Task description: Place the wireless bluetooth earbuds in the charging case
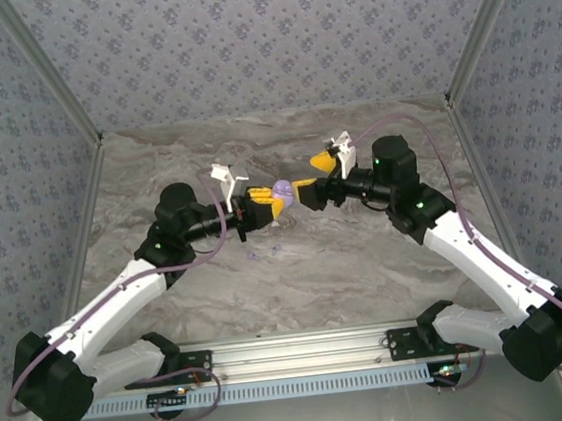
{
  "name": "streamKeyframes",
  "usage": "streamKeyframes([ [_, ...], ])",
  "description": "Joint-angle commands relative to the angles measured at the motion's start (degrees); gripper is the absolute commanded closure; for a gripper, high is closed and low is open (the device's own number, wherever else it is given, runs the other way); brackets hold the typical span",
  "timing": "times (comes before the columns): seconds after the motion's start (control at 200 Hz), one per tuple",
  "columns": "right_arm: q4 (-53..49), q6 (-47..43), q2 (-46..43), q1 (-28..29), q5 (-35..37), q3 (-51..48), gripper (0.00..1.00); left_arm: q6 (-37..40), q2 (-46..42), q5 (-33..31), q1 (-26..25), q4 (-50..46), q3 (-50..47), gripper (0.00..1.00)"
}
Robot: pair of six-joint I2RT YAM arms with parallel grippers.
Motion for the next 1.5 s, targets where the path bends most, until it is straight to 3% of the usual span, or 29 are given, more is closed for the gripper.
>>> streamKeyframes([
  [0.0, 0.69, 1.88, 1.16, -0.66, 0.29, 2.57, 0.14, 1.80, -1.72, 1.39, -0.61, 1.34, 0.79, 0.96],
  [0.28, 1.79, 3.94, -2.15, -2.20, 0.34, 1.04, 0.13, 4.16, -3.51, -3.61, -0.65, -1.63, -0.19, 0.96],
  [0.5, -10.25, 3.58, -0.16, -2.30, 5.06, 2.35, 0.17, 5.45, -8.77, -12.52, -0.73, 1.32, -4.84, 1.00],
  [0.79, -20.12, 10.01, 18.30, 7.75, 12.45, 6.26, 0.31, 6.65, -18.48, -19.52, -0.70, 3.41, -9.77, 1.00],
  [1.119, -31.52, 10.08, 41.64, 18.84, 21.21, 24.04, 0.39, 8.14, -26.45, -18.94, -0.76, -0.22, -10.18, 1.00],
  [1.494, -41.12, 8.46, 56.79, 25.13, 27.02, 37.84, 0.51, 8.50, -30.90, -19.50, -0.71, -2.43, -10.68, 1.00],
])
